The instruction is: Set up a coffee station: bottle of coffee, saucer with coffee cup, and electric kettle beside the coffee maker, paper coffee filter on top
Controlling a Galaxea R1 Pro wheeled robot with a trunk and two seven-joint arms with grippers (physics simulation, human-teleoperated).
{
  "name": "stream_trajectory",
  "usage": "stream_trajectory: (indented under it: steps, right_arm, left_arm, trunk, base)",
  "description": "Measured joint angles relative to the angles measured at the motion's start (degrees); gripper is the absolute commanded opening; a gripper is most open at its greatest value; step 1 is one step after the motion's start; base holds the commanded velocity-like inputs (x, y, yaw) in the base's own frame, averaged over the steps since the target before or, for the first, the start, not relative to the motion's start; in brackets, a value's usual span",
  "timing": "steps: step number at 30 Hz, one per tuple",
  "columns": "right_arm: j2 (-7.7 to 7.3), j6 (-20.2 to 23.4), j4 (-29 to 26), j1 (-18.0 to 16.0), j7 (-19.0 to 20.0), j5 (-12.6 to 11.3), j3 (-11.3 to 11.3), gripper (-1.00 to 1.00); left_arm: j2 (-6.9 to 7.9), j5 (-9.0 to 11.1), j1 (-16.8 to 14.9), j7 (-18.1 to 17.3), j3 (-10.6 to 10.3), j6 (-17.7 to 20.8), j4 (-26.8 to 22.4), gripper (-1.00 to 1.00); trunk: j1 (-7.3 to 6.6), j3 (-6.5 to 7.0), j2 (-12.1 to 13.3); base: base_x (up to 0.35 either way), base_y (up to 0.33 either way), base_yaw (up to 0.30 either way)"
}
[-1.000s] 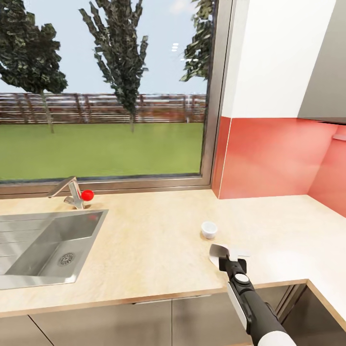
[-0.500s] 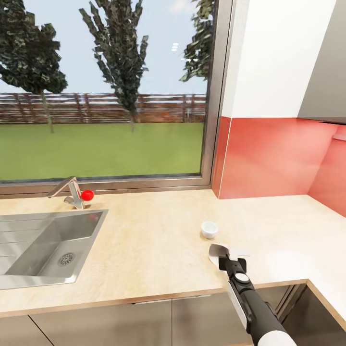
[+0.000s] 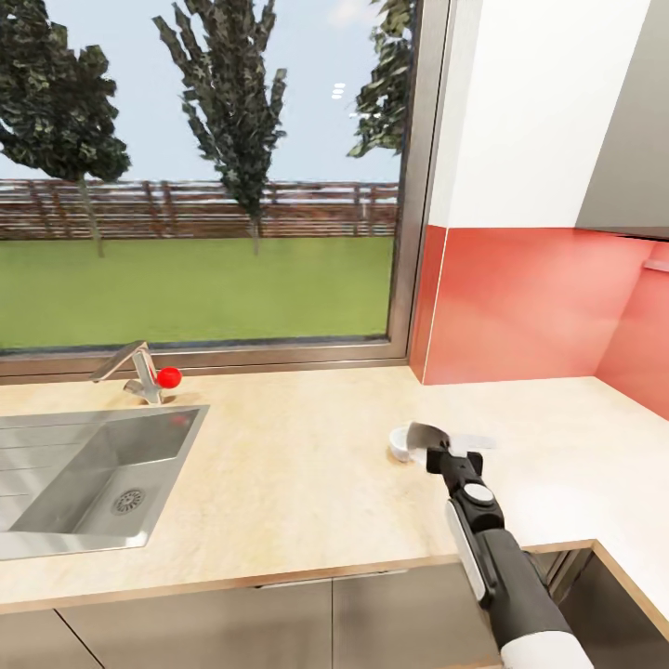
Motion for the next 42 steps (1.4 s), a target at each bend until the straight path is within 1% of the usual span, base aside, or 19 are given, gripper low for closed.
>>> stream_trajectory:
  steps: [3,4,6,8,10,13,15,17,19,22,24,25,27,31,36,42]
  right_arm:
    - [0.18,2.1,-3.5,0.0,0.0,0.0,0.1,-1.0]
    - [0.52,3.4,-5.8,0.0,0.1,0.0,0.5,-1.0]
    - [1.12,5.3,-8.0,0.0,0.1,-0.1,1.3,-1.0]
    - [1.97,7.8,-10.3,0.0,0.1,-0.1,3.1,-1.0]
    - [3.07,9.3,-11.8,-0.1,0.1,-0.2,6.1,-1.0]
    - [4.81,10.1,-14.2,-0.2,0.1,-0.2,12.2,-1.0]
    - [5.27,10.2,-15.1,-0.2,0.2,-0.2,16.1,-1.0]
    - [5.64,10.2,-15.6,-0.2,0.2,-0.3,19.3,-1.0]
    - [5.64,10.2,-15.7,-0.2,0.2,-0.9,19.6,-1.0]
    - [5.64,10.3,-15.9,-0.2,0.3,-3.0,19.7,-1.0]
    - [5.6,10.3,-15.9,-0.2,0.4,-5.4,19.6,-1.0]
    - [5.46,10.4,-15.9,-0.2,0.4,-8.6,19.5,-1.0]
    - [5.32,10.4,-16.0,-0.2,0.3,-10.2,19.5,-1.0]
    - [5.25,10.4,-16.1,-0.2,0.3,-11.1,19.6,-1.0]
    - [5.16,10.5,-16.6,-0.2,0.3,-11.3,19.8,-1.0]
    - [5.15,10.5,-16.7,-0.2,0.3,-11.3,20.0,-1.0]
  left_arm:
    - [0.15,0.0,0.0,0.0,0.0,0.0,0.0,1.0]
    - [0.19,0.0,0.0,0.0,0.0,0.0,-0.1,1.0]
    - [0.26,0.0,0.0,0.1,0.0,0.0,0.0,1.0]
    - [0.32,0.0,0.0,0.1,-0.1,0.0,0.0,1.0]
    - [0.22,0.0,0.0,0.1,-0.1,0.0,0.0,1.0]
    - [0.04,0.0,0.0,0.1,0.0,-0.1,0.0,1.0]
    - [0.0,0.0,0.0,0.1,0.0,-0.1,-0.1,1.0]
    - [0.05,0.0,0.0,0.1,0.0,-0.1,-0.2,1.0]
    - [0.19,0.1,0.0,0.1,0.1,-0.1,-0.2,1.0]
    - [0.39,0.2,0.0,0.1,0.4,-0.1,-0.3,1.0]
    - [0.46,0.3,-0.1,0.1,0.5,-0.2,-0.4,1.0]
    - [0.45,0.3,-0.1,0.1,0.7,-0.1,-0.5,1.0]
    - [0.37,0.3,-0.1,0.1,0.7,-0.1,-0.5,1.0]
    - [0.2,0.3,-0.1,0.0,0.8,0.0,-0.5,1.0]
    - [0.11,0.4,0.0,0.1,0.9,-0.1,-0.6,1.0]
    - [-0.12,0.4,0.0,0.2,0.9,-0.2,-0.7,1.0]
  trunk:
    - [0.0,0.0,0.0]
    - [0.0,0.0,0.0]
    - [0.0,0.0,0.0]
    - [0.0,0.0,0.0]
    - [0.0,0.0,0.0]
    - [0.0,0.0,0.0]
    - [0.0,0.0,0.0]
    - [0.0,0.0,0.0]
    - [0.0,0.0,0.0]
    - [0.0,0.0,0.0]
    - [0.0,0.0,0.0]
    - [0.0,0.0,0.0]
    - [0.0,0.0,0.0]
    - [0.0,0.0,0.0]
    - [0.0,0.2,0.0]
    - [0.0,0.63,0.0]
  base:
    - [0.0,0.0,0.0]
    - [0.0,0.0,0.0]
    - [0.0,0.0,0.0]
    - [0.0,0.0,0.0]
    - [0.0,0.0,0.0]
    - [0.0,0.0,0.0]
    - [0.0,0.0,0.0]
    - [0.0,0.0,0.0]
    - [0.0,0.0,0.0]
    - [0.0,0.0,0.0]
    - [0.0,0.0,0.0]
    - [0.0,0.0,0.0]
    - [0.0,0.0,0.0]
    - [0.0,0.0,0.0]
    - [0.0,0.0,0.056]
    - [0.0,0.0,0.158]
